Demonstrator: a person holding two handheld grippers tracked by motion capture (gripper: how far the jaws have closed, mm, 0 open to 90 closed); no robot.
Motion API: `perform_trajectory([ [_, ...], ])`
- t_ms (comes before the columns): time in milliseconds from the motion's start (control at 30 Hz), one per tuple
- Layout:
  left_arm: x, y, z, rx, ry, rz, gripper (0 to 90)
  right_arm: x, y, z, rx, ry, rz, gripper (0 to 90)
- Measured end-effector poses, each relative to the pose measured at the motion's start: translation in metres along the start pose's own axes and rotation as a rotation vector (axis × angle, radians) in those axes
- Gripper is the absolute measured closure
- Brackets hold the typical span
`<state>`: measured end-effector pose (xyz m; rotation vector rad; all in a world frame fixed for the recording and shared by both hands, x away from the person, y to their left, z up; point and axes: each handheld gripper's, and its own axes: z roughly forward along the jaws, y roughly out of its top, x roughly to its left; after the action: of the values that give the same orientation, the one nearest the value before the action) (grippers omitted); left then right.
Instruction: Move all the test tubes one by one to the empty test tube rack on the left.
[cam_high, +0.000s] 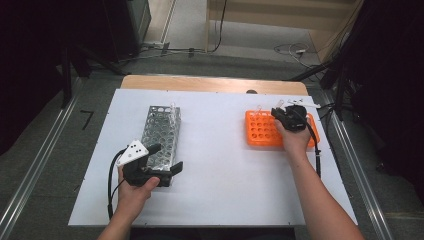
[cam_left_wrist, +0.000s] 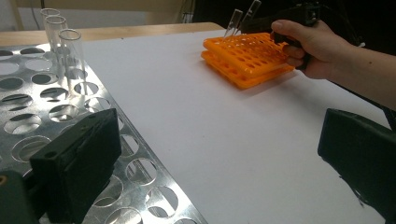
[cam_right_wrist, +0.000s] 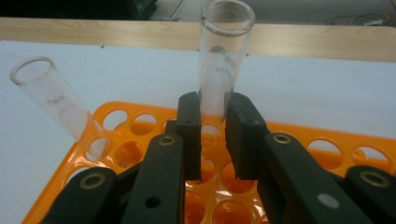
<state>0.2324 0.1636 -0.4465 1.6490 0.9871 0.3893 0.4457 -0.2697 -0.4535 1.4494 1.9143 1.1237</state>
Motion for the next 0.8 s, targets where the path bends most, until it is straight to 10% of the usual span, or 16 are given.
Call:
perform_trajectory([
  [800, -0.005, 0.002, -0.001, -0.014, 0.002, 0.025, 0.0, 0.008, -0.014, -0.071, -0.131, 0.116, -0.044, 74.3],
])
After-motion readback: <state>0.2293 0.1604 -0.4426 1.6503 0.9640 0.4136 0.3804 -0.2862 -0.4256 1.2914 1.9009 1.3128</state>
